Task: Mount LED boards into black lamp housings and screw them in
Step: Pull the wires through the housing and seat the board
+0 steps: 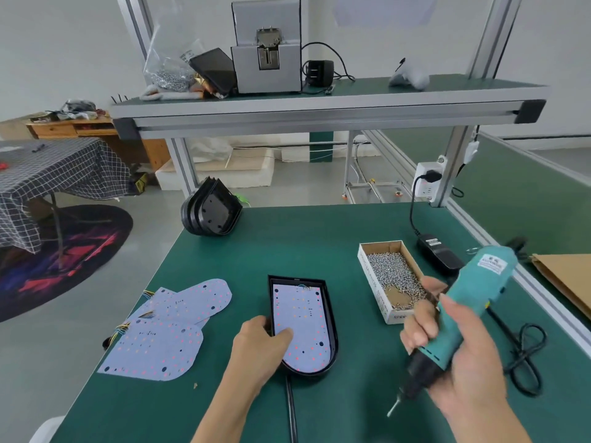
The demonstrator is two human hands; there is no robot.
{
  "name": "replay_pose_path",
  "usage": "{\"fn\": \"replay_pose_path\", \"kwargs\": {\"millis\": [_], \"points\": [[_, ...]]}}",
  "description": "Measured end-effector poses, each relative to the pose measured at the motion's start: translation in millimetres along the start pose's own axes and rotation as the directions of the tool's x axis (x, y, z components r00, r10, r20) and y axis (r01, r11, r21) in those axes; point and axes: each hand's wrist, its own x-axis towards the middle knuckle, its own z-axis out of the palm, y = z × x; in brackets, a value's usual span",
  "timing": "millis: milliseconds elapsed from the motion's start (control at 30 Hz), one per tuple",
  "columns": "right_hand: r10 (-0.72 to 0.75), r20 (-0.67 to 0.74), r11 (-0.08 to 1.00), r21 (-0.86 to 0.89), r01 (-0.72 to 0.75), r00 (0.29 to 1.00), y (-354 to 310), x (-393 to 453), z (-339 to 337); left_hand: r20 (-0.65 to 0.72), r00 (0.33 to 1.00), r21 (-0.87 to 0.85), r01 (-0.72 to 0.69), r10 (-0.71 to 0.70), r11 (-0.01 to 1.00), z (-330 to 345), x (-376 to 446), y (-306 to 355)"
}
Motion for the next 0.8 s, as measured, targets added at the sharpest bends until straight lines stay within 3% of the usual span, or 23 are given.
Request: {"fn": "replay_pose_path", "kwargs": {"millis": [167, 233, 300, 367, 400, 467, 567, 700, 800], "points": [[-0.029, -0.055, 0.999, -0.033, 0.027, 0.998, -5, -4, -11, 0.013, 0.999, 0.011, 0.034, -0.035, 0.999, -3, -7, 9], [-0.04, -0.034, 0.997, -0.067, 0.037, 0.999, -4, -3, -14, -0.055, 0.998, 0.104, 0.004, 0.002, 0.995, -5, -8, 13], [-0.037, -0.026, 0.999, -0.037, 0.036, 0.999, -1, -1, -19, -0.23, 0.966, 0.192, -0.078, 0.122, 0.978, -9, -12, 21], [-0.03, -0.045, 0.999, 0.018, 0.031, 0.999, 2, 2, -25, -0.367, 0.87, 0.185, -0.278, 0.329, 0.943, -9, -20, 42], [-0.025, -0.061, 0.999, 0.034, 0.027, 0.998, 4, 3, -29, -0.368, 0.822, 0.179, -0.395, 0.434, 0.901, -6, -22, 54], [-0.012, -0.105, 0.999, 0.039, 0.016, 0.994, 8, 7, -35, -0.235, 0.772, 0.158, -0.569, 0.591, 0.807, 10, -23, 82], [0.008, -0.149, 1.0, 0.022, -0.004, 0.989, 13, 10, -42, 0.112, 0.705, 0.244, -0.702, 0.7, 0.669, 53, -14, 124], [0.036, -0.153, 0.998, 0.047, -0.029, 0.988, 17, 8, -48, 0.419, 0.625, 0.462, -0.771, 0.659, 0.438, 124, 10, 159], [0.045, -0.159, 0.997, 0.076, -0.033, 0.986, 19, 6, -53, 0.516, 0.638, 0.635, -0.733, 0.572, 0.244, 157, 22, 166]]}}
